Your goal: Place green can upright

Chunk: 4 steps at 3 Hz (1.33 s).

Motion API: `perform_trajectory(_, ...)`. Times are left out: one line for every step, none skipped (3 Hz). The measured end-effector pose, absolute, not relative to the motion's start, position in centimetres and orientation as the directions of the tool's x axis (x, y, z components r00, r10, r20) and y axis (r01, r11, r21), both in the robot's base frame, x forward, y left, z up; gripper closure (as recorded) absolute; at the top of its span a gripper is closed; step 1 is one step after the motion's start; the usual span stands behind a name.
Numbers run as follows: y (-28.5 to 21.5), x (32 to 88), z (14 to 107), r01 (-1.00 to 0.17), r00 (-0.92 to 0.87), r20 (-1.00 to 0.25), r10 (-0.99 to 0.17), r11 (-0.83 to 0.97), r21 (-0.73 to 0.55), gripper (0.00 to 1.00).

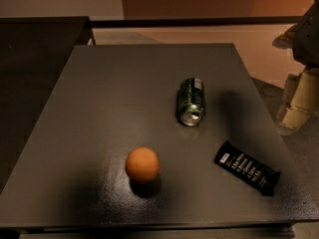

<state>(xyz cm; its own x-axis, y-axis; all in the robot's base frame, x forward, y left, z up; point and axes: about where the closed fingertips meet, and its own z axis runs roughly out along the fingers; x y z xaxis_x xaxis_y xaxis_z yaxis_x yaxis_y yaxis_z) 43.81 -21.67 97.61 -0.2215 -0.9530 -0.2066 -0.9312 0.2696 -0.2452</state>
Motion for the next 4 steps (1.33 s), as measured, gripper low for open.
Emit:
perform_trajectory(-21.7,43.8,97.6,-0.931,-0.222,-0.207,-0.953,0.27,-0.245,0.0)
perform_trajectory(-20.8,44.3,97.7,-0.952,-0.138,-0.23,-0.963,0.193,-0.237,0.0)
perform_trajectory(-18.4,46.0,96.8,-0.975,0.043,-0.25,-0.967,0.013,-0.22,0.0)
perform_trajectory(-15.6,47.4,95.5,-0.953,0.248,-0.248,-0.936,-0.19,-0.236,0.0)
